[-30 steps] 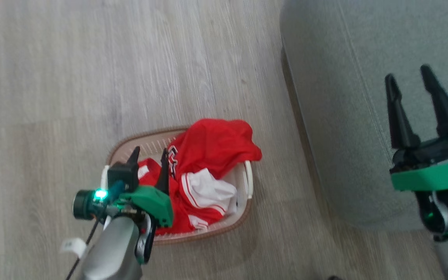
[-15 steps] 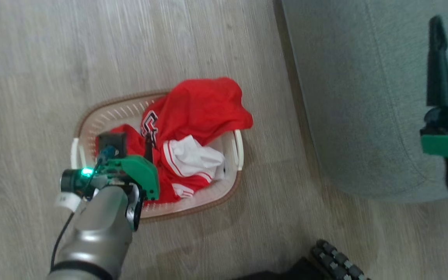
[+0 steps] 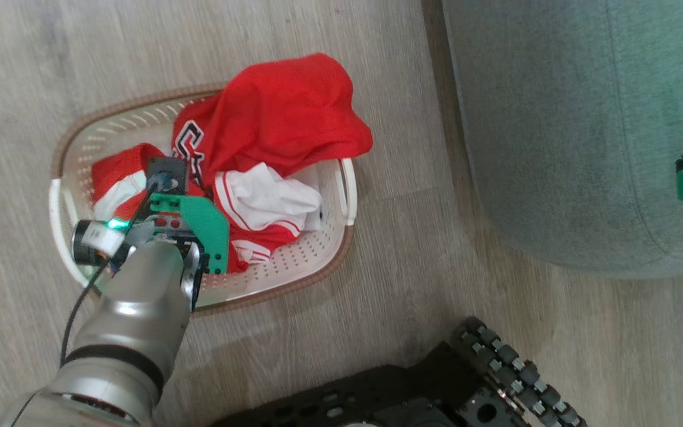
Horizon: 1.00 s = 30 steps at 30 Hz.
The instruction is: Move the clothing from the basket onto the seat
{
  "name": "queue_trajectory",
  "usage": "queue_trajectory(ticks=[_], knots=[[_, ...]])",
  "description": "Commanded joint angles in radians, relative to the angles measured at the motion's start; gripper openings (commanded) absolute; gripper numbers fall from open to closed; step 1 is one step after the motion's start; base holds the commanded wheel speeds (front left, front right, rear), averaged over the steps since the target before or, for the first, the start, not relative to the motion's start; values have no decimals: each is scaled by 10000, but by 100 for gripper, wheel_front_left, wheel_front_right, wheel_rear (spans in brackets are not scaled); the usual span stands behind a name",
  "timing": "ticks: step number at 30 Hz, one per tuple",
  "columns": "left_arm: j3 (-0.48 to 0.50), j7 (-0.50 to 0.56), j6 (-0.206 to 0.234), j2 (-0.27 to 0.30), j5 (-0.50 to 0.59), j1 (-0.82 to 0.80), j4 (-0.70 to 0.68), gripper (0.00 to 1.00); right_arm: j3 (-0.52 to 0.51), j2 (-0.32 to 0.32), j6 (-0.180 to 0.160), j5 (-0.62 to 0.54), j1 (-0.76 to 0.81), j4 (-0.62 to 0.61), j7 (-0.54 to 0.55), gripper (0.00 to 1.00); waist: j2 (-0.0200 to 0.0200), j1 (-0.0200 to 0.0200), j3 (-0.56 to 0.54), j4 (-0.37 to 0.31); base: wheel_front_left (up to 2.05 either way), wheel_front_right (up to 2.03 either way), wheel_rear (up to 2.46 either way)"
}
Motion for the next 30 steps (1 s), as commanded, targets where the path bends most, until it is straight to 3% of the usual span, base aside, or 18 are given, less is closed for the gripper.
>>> queue_trajectory(ticks=[1,9,17,18,19,20,30], knots=[[-23,645,-25,188,148,103,28,100,-52,-128,-2,87,68,-367,-49,100,0,-1,361,-97,0,0,0],[-575,2380,285,221,507,-71,91,100,-65,-54,-2,138,-116,-440,-49,100,0,-1,934,-143,0,0,0],[-811,2749,329,368,621,-452,98,100,-81,-73,-2,219,-287,-498,-49,100,0,-1,1478,-184,0,0,0],[-832,2771,288,382,617,-487,98,65,-96,-76,-2,219,-300,-495,-49,100,0,-1,1507,-178,0,0,0],[-844,2784,261,394,605,-512,99,39,-110,-78,-2,219,-310,-487,-49,100,0,-1,1524,-172,0,0,0],[-853,2791,236,403,590,-529,99,1,-121,-80,-2,217,-319,-478,-49,100,0,-1,1531,-165,0,0,0],[-801,2422,-98,340,239,-379,100,0,-109,-17,-2,151,-383,-371,-49,100,0,-1,1032,-6,0,0,0]])
